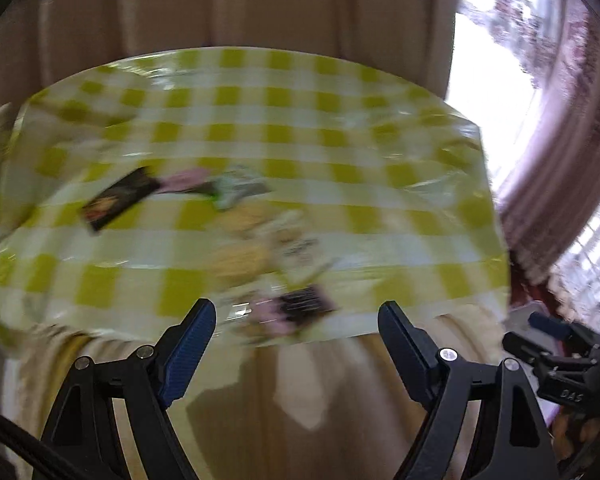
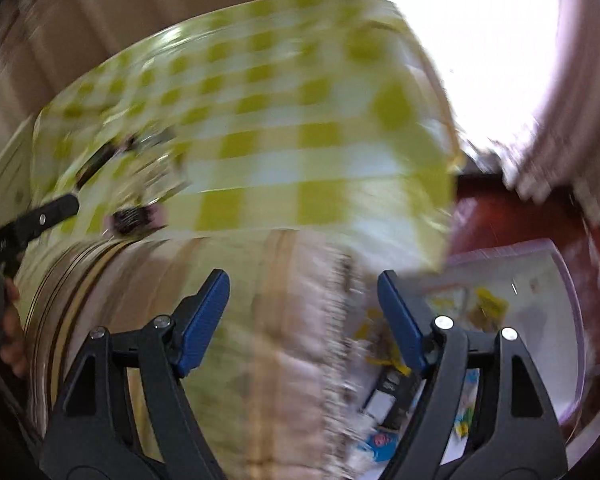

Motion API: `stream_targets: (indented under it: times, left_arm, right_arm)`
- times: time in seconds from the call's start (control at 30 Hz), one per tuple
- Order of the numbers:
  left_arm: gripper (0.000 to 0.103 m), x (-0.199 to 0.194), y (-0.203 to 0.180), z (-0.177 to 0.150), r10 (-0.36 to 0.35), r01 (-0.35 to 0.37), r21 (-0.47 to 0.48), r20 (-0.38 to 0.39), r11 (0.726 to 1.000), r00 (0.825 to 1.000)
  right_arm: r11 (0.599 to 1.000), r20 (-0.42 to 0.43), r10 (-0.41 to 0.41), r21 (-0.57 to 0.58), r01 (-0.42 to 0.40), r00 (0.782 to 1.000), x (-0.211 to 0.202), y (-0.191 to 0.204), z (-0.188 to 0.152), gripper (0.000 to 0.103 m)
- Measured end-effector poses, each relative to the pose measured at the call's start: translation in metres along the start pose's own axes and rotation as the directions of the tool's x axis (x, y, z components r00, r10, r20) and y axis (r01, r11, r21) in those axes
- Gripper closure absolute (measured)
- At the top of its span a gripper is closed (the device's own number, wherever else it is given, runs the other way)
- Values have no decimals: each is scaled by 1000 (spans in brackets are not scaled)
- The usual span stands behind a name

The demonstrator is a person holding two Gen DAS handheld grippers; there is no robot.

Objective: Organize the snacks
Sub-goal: 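Move both open tools back over the remaining snacks on the table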

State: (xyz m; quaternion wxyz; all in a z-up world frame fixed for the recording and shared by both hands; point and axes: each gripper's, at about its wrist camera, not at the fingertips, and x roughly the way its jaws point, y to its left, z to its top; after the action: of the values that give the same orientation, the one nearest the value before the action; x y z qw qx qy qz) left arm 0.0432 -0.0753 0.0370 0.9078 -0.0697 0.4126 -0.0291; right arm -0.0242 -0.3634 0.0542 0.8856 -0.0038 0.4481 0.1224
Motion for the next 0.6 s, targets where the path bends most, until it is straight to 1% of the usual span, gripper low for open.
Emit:
stream_targets:
  times: [0.07,0.13,0.23,0.3,0.4,0.47,0.53,0.6]
  left_arm:
    - [19,1,20,-4,23,-24,-30,-19,999,1000]
    - [19,1,41,-9,42,-45,-71,-39,996,998]
    - [19,2,65,-13,44,-52,-125,-64,991,997]
    - [19,7,74,-15,3,-16,-161,-77,987,997]
    - [19,10,76,-17,-16,-1,-174,-92,985,996]
    - [19,14,75,-17,-22,4,-168,-105,986,994]
    - [19,14,74,-16,-27,10,-157,-110,988,994]
    - [19,17,72,-15,-30,13,-131,-123,991,992]
  right_arm:
    - [997,-6,16,-75,-17,1000,7,19,6,21]
    - [986,-14,28,-165,-30,1000,16,39,14,20]
    - [952,-39,42,-301,-51,998,31,65,23,20]
    - [915,-41,54,-399,-66,998,43,83,28,20]
    - [861,-38,58,-504,-69,998,55,105,37,20]
    - [830,-51,81,-549,-96,995,63,114,43,20]
    - [797,-72,84,-593,-110,994,73,124,47,20]
    - [757,-92,99,-639,-135,991,81,133,51,20]
